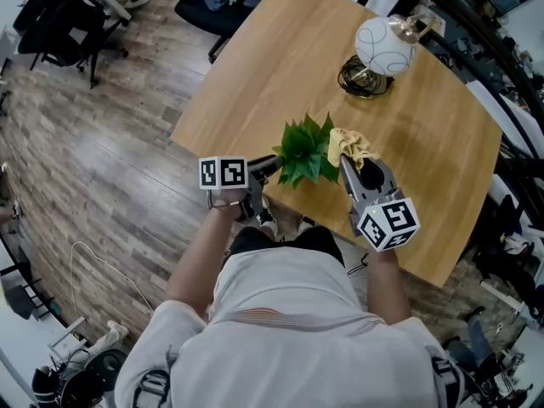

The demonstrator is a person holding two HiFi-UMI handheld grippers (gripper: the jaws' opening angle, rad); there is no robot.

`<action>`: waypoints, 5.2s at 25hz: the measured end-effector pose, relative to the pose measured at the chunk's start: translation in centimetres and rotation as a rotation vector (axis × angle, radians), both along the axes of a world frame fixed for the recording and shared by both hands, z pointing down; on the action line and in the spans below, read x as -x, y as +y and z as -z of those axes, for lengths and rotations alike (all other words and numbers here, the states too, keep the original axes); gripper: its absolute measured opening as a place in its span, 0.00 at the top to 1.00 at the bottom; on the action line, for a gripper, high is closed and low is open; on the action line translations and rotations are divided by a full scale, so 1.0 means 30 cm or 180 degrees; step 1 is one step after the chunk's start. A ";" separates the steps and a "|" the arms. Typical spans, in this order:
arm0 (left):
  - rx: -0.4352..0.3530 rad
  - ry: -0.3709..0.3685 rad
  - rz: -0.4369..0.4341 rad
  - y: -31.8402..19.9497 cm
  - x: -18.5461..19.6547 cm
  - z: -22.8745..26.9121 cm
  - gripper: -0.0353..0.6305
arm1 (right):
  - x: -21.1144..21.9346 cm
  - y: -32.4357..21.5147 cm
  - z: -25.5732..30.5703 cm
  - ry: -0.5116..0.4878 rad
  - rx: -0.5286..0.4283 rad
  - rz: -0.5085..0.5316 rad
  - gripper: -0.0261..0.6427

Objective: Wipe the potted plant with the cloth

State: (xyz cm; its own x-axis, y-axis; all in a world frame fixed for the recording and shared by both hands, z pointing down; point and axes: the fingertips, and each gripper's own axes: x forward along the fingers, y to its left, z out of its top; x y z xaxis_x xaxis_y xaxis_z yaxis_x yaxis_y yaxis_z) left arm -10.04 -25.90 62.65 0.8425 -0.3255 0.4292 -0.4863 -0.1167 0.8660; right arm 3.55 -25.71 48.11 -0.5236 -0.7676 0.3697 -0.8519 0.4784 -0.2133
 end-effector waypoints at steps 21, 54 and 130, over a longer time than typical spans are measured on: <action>0.0412 0.0447 0.0112 0.001 -0.033 -0.051 0.81 | 0.059 -0.020 -0.031 -0.0021 0.0140 0.0262 0.73; 0.0519 0.0582 0.0368 -0.010 -0.052 -0.049 0.86 | 0.079 -0.263 -0.245 0.0563 0.0803 0.0495 0.73; 0.0496 0.0599 0.0639 -0.038 -0.056 -0.047 0.86 | -0.287 -0.118 -0.289 -0.0750 0.1080 -0.0710 0.72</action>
